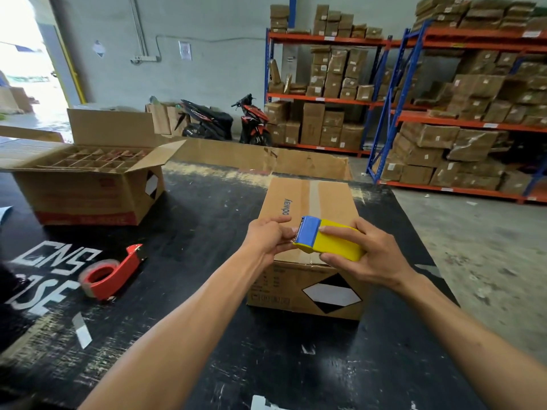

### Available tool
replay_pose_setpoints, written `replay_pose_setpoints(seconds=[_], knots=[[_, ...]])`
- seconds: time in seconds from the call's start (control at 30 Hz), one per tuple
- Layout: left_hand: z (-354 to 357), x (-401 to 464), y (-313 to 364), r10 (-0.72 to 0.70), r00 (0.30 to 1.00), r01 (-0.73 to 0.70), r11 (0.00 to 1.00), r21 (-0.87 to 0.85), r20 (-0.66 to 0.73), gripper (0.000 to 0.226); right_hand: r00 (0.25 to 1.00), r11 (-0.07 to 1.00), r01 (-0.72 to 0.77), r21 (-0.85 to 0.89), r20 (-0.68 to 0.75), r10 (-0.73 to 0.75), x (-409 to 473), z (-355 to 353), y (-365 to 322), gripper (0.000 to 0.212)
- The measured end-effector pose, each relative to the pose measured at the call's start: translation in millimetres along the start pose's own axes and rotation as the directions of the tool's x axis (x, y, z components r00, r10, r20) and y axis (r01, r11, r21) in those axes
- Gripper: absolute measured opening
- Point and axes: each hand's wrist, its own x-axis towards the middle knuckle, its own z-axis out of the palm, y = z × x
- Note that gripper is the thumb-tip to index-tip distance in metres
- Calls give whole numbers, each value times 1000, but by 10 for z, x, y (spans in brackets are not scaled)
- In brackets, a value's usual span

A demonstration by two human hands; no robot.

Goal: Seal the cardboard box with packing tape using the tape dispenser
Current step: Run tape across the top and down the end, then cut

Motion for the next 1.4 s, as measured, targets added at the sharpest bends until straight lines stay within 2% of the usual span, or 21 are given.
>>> replay_pose_setpoints(seconds=[0.17,0.3,0.4,0.5,0.63,0.73,1.0,1.13,1.23,1.33,1.37,1.4], knots=[[-399,187,192,58,991,-62,998,-30,-121,33,1000,999,-15,-31,24,15,5,-190,97,55],[-591,127,202,156,984,-153,987,43,-81,35,995,999,-11,-31,96,14,33,-239,157,56],[-704,39,1,191,981,-189,981,50,-23,51,983,999,0,-35,182,6,73,-163,174,59],[-836,28,-235,246,969,-233,948,215,-33,61,964,998,23,-63,265,-6,68,-62,144,63],[-861,-11,-484,397,914,-331,850,411,-83,56,959,992,50,-113,283,-16,104,26,40,62],[-885,-8,-585,460,881,-355,798,487,-111,60,951,987,71,-143,309,-24,112,66,-5,62],[-874,34,-648,492,863,-349,740,575,-109,59,929,968,109,-226,369,-18,158,129,-98,63],[-842,83,-708,467,876,-325,755,570,-120,63,927,960,104,-261,376,2,178,131,-123,59],[-867,90,-679,548,819,-286,646,708,-169,71,918,954,108,-281,397,13,188,147,-141,60],[-1004,119,-630,560,813,-229,560,796,-160,83,911,950,100,-295,411,32,196,133,-150,61],[-1045,116,-641,621,777,-255,465,848,-107,81,909,949,98,-298,415,36,202,130,-155,62],[-1078,134,-682,708,706,-307,306,901,1,74,907,949,100,-299,419,37,209,130,-161,63]])
